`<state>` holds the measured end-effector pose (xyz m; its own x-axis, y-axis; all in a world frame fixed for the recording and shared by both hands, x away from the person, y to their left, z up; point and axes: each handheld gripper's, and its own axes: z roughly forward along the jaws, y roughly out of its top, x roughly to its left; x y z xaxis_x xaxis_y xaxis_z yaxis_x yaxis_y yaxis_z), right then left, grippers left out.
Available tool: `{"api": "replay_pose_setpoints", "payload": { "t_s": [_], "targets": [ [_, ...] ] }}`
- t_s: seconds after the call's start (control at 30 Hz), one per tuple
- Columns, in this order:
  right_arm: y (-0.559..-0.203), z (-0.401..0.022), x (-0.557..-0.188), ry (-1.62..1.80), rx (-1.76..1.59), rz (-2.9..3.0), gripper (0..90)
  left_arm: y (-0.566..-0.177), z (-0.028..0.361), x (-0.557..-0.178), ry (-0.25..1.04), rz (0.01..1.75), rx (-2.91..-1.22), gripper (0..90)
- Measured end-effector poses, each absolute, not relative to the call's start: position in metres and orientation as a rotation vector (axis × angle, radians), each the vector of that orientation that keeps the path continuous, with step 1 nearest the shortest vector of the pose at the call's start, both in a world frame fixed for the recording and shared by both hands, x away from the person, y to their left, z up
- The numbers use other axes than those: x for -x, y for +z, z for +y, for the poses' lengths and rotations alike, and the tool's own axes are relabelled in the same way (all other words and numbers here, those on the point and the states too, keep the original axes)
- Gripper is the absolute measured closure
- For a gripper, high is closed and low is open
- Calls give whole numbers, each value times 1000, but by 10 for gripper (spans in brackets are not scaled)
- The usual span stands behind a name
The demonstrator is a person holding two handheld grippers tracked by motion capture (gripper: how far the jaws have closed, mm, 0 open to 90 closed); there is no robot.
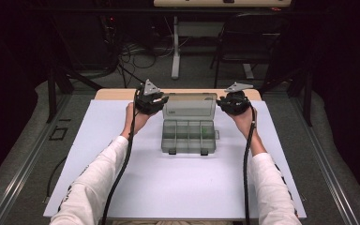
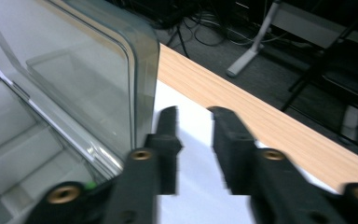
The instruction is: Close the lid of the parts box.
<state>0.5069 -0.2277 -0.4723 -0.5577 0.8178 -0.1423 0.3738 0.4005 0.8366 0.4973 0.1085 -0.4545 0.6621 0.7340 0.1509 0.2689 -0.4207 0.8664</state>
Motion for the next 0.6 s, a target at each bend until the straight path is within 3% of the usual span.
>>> {"api": "replay_pose_setpoints", "payload": {
  "t_s": [0.1, 0.27, 0.43, 0.6],
  "targets": [
    [-463, -230, -500, 1032, -992, 2120, 553, -455, 108, -497, 658, 781, -1986, 684],
    [-449, -231, -494, 1014, -954, 2177, 491, -454, 110, -497, 649, 772, -1996, 693],
    [-439, -226, -492, 1090, -931, 2205, 502, -453, 110, -498, 656, 764, -2006, 693],
    [-433, -215, -497, 1106, -976, 2185, 626, -454, 110, -499, 655, 767, -2000, 696]
  ]
}}
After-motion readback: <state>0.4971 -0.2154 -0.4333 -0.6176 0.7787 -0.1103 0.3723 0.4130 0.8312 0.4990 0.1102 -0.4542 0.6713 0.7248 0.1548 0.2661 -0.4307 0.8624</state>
